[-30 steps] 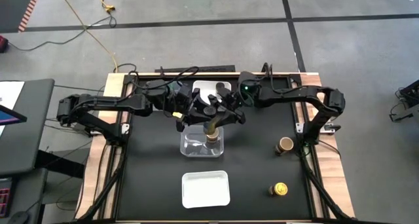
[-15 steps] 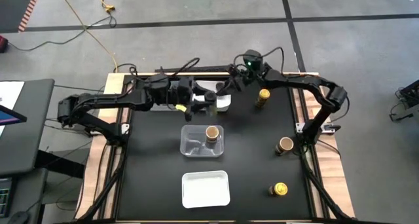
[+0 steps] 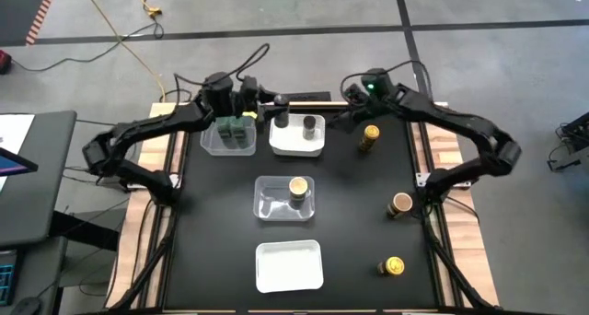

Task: Sort spices by type
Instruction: Put the black seasoning bottle into the top white bin

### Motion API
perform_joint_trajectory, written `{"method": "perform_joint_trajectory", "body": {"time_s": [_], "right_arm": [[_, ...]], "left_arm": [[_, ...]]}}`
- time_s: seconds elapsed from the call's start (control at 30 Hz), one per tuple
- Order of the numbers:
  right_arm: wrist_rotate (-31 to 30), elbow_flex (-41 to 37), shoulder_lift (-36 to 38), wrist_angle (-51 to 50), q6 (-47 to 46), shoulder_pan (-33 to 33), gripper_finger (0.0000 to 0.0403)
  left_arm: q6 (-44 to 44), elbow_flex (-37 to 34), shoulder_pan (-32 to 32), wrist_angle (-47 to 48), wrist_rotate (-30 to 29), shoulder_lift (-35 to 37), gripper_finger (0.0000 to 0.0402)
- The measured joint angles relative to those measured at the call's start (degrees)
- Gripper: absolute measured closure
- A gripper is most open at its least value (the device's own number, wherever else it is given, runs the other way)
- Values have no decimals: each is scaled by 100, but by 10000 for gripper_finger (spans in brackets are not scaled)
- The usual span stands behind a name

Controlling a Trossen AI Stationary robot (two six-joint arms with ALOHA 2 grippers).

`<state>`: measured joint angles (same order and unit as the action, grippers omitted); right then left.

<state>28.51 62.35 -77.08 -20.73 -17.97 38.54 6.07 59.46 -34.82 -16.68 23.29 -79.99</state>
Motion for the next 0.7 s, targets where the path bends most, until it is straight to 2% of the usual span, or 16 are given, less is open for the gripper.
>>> {"method": "perform_joint_trajectory", "body": {"time_s": [0.13,0.3,0.53,0.7], "right_arm": [[-630,0,566,-4,-61,-110,20],[-947,0,1091,43,-596,-139,21],[-1391,0,1342,12,-899,-279,21],[-1932,0,1319,-44,-950,-549,21]], "left_arm": [[-155,-7,-248,-534,261,-577,187],[-300,-7,-305,-1258,673,-1155,187],[-805,-90,-363,-1191,677,-1290,187],[-687,-755,-473,-1849,651,-1302,187]]}}
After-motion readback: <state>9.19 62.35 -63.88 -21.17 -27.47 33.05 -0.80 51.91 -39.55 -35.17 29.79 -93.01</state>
